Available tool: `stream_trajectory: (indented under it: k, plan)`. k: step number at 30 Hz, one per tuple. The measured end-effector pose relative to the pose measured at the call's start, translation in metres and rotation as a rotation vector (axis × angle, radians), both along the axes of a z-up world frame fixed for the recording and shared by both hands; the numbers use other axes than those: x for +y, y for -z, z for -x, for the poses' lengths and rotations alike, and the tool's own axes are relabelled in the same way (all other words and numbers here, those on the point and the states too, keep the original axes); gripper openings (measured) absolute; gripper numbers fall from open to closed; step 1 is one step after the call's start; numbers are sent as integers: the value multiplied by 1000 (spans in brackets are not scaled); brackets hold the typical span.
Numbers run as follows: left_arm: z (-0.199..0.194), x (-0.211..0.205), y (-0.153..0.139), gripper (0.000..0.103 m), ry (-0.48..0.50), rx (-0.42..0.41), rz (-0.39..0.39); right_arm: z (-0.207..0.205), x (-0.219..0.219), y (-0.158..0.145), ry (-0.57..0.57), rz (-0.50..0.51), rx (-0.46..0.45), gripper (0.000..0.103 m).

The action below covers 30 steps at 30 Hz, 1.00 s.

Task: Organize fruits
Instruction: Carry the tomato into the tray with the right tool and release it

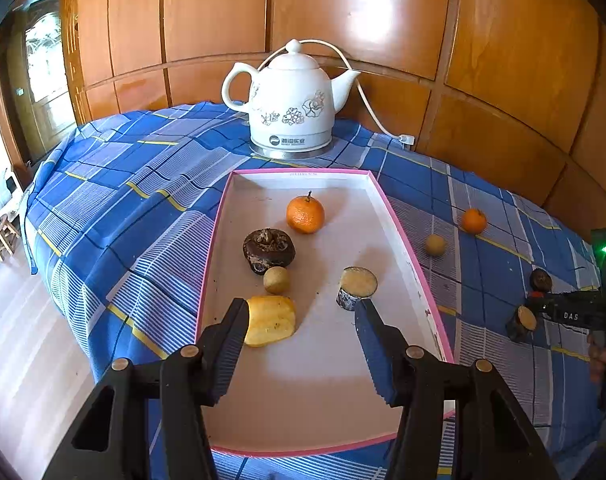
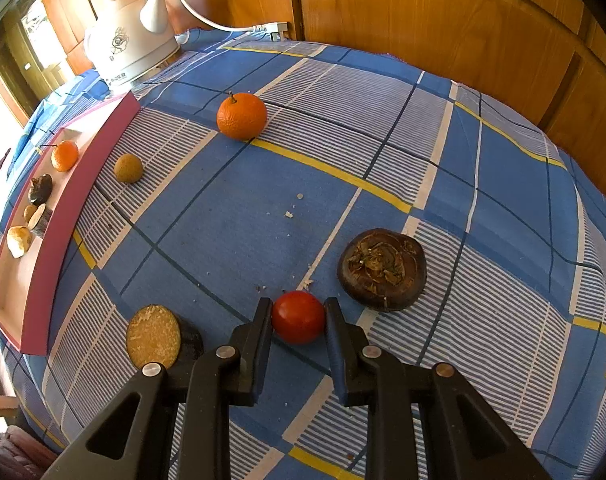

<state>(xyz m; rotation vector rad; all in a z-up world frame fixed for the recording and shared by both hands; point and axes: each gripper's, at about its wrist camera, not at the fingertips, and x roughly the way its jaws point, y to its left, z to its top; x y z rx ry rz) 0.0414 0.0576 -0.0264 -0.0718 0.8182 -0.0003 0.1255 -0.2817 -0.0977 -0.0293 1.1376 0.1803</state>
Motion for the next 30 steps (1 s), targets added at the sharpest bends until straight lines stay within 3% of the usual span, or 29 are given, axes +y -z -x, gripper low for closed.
stream_trajectory:
  k: [5, 11, 20, 30]
  plan:
    - [2, 1, -1, 56, -3, -11, -6, 1, 1, -8, 5, -10, -11, 25]
    - [3, 8, -2, 56, -19, -21, 3, 8, 23, -41, -60, -55, -88, 25]
    - [5, 24, -1, 56, -70, -22, 22, 22, 134, -67, -314, -146, -125, 25]
    - [10, 51, -2, 56, -135, -32, 27, 27, 223, -43, -470, -144, -57, 25]
